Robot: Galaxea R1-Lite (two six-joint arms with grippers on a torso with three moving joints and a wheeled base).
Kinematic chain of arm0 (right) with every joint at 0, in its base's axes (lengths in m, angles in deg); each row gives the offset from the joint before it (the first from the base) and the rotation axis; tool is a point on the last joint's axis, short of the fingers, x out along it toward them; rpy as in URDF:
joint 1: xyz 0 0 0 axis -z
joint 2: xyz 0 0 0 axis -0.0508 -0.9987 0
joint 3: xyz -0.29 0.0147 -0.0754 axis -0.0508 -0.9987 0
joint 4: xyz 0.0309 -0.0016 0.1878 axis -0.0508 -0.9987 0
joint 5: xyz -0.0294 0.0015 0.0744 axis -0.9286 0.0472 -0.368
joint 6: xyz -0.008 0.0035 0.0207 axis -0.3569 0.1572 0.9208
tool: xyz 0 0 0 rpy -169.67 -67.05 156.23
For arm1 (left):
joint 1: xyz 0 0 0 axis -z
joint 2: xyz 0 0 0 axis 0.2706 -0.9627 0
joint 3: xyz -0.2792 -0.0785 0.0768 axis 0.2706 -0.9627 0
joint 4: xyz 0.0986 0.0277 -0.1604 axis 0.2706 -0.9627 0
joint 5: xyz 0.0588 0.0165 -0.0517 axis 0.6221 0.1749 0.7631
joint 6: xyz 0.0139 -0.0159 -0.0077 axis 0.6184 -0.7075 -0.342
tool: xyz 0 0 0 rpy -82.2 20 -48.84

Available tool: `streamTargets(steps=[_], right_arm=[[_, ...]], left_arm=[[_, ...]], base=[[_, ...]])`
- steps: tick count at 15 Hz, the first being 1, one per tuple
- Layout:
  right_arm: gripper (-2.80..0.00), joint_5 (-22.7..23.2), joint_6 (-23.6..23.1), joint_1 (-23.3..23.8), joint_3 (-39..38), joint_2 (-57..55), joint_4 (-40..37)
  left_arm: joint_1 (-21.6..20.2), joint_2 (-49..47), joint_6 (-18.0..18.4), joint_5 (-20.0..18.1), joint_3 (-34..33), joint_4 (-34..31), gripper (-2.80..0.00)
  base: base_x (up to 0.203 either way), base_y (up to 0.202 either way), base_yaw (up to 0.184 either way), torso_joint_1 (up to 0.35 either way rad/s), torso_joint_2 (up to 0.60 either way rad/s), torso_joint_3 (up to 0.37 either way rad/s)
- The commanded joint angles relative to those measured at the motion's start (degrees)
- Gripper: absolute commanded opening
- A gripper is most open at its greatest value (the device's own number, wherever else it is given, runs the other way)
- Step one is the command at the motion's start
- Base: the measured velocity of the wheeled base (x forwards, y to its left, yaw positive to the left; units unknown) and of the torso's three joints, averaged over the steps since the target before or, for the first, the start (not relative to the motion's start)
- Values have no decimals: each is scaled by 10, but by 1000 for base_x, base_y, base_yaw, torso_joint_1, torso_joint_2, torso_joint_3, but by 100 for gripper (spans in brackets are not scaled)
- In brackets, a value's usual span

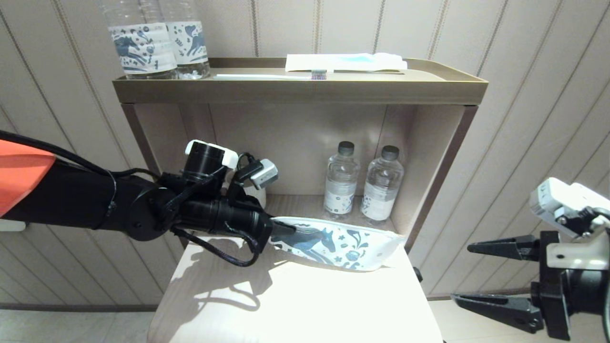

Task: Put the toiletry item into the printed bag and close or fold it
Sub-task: Close the strorage bag and place it on the desk

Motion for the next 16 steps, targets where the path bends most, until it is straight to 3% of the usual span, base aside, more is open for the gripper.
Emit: streamTargets(steps=[1, 7, 8, 15, 16], right_arm=[[0, 2, -1, 0, -2, 0, 1], [0, 3, -1, 2, -3, -1, 3], [-280, 3, -1, 2, -4, -1, 3], [-280, 15, 2, -3, -3, -9, 2], [-280, 18, 2, -3, -3, -9, 3]], left_arm=[[-2, -11, 1, -2, 3, 1, -280], [-2, -8, 2, -3, 1, 1, -280], [-3, -6, 3, -3, 0, 1, -280], [-2, -6, 3, -3, -2, 1, -280], [-2, -5, 3, -2, -4, 1, 0]], base=[[0, 0, 0, 0, 0, 0], [0, 0, 0, 0, 0, 0], [0, 0, 0, 0, 0, 0], [0, 0, 0, 0, 0, 0], [0, 0, 0, 0, 0, 0]])
